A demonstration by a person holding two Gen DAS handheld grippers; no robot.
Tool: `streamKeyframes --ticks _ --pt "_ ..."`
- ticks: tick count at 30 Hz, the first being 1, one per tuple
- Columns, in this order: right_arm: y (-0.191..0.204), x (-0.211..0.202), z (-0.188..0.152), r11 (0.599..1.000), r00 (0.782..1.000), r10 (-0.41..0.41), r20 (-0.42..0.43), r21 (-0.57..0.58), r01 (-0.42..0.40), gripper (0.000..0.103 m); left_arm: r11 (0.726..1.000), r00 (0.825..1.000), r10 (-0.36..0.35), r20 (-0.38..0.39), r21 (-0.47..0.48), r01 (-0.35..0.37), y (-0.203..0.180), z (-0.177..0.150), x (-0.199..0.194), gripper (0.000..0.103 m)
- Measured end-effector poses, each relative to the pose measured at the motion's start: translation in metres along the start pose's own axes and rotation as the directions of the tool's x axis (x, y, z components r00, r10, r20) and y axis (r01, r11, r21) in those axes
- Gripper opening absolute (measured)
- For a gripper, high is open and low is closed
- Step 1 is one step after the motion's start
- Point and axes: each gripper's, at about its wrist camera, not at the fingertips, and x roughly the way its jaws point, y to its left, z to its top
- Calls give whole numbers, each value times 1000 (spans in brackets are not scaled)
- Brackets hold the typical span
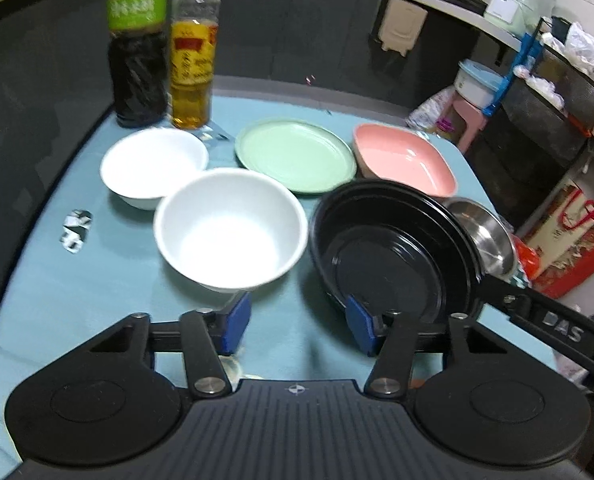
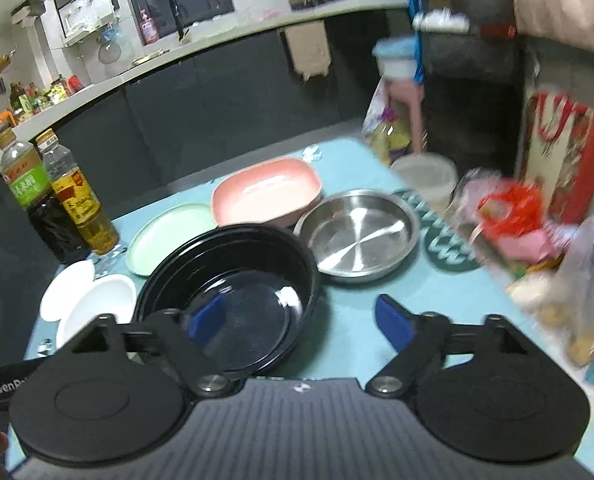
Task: Organize plates and bowls
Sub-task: 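Close both grippers on the rim of the black bowl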
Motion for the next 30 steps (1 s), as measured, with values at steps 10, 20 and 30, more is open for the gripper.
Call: streamKeyframes --ticks 10,20,30 --pt "-11 27 1 992 988 95 -124 91 -84 44 997 994 -50 -99 -56 44 -7 5 30 35" --pt "-20 45 7 992 986 91 -136 98 -78 34 992 992 -84 -93 -102 74 -12 19 40 35" --pt "-24 54 8 991 982 117 -148 75 -107 18 994 991 -66 -117 -91 55 -22 19 62 17"
